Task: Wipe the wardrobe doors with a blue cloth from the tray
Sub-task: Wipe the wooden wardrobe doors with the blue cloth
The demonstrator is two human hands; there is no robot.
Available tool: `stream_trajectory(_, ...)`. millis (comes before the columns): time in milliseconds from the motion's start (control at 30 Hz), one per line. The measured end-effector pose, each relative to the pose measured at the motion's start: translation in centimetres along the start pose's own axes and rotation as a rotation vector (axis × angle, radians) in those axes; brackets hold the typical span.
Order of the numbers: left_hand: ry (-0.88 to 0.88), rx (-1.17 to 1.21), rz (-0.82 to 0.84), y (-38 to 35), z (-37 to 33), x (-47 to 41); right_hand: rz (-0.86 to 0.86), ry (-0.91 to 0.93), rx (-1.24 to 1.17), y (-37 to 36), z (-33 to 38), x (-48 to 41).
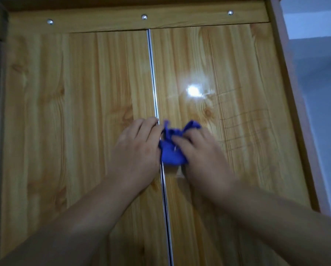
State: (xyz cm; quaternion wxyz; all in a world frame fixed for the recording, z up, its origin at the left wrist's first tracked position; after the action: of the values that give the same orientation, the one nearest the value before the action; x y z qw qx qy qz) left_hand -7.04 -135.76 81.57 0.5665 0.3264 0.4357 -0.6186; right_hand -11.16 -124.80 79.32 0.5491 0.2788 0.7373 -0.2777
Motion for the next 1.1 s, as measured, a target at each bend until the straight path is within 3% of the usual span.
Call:
stream_trajectory(167,0.018,0.03,-0.006,-0.3,0.2,0.2,0.135,0.238,-0.089,-0.1,3.9,8.9)
stream_trajectory(300,0.014,0.023,-0.049,-0.3,0.3,0.5,0.157,0.315,-0.076,0.1,2.2,5.1)
stream_trajectory(500,0.045,0.042,-0.078,-0.6,0.4,0.7,-0.054,0.035,0.048,0.7,-4.9,-8.6)
stream_trajectory(633,0.043,0.044,-0.101,-0.5,0.6,0.8,-0.158,-0.121,0.017,1.5,-6.6,-10.7)
stream_trajectory(733,0.044,0.038,-0.115,-0.4,0.5,0.8,-0.109,-0.04,0.025,1.4,-3.8,-6.4)
stream_trajectory(933,0.063,0.047,-0.078,-0.3,0.1,1.0,0.19,0.213,-0.066,1.1,2.0,9.7)
stream_trajectory(1100,0.109,0.046,-0.023,-0.5,0.1,1.0,0.238,0.395,-0.08,1.6,1.7,9.9)
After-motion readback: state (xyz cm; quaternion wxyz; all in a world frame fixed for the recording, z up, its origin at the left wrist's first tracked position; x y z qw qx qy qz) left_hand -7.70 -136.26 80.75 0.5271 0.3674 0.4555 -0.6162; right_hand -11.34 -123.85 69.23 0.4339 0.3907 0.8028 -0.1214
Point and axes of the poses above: each hand's wrist, its own x-axis away from the middle knuckle, its own y-axis out of the back of the hand, z = x × y, the point moved 10 cm from there along -x, towards the middle knuckle, and after that the axes turned 15 degrees about -z, right-handed, at the moved point
